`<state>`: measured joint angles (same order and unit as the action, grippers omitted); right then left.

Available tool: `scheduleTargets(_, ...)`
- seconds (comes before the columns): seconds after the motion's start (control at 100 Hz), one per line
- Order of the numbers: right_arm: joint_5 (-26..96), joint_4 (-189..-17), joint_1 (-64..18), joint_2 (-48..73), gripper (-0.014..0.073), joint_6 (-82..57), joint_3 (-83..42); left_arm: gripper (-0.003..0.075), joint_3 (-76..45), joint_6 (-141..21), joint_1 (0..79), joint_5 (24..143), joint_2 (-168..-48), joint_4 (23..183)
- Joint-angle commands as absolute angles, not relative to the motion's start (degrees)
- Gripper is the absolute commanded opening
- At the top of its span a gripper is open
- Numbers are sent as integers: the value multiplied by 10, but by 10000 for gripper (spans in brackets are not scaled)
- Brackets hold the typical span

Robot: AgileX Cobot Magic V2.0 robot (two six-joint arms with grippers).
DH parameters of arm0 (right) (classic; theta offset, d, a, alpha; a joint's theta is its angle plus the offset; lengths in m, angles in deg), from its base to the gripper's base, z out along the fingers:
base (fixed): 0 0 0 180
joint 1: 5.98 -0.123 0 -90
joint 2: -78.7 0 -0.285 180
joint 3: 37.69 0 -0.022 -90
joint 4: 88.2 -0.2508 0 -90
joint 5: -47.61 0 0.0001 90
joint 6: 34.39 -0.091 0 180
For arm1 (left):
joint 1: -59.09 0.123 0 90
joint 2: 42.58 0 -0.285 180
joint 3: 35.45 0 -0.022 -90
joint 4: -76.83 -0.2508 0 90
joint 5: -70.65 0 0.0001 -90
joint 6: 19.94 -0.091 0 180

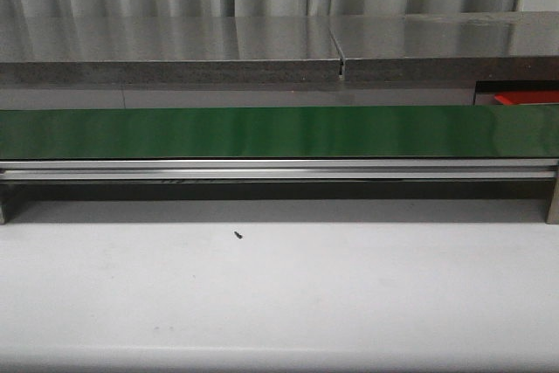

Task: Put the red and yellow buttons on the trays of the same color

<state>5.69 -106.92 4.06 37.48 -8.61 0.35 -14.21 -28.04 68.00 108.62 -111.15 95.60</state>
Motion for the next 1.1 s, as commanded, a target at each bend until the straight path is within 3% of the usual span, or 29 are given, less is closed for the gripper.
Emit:
scheduleTargets(0.0,90,-1081,39,375,-66,-83,-10,627,-195,-273,705,1058,-1169,993)
scheduleTargets(0.44,90,-1081,39,375,-66,-83,-10,620,-329,-273,802,1056,-1416,1014)
scheduleTargets(1.09,90,-1081,39,375,-66,-83,-10,620,-468,-276,815,1056,-1619,1013)
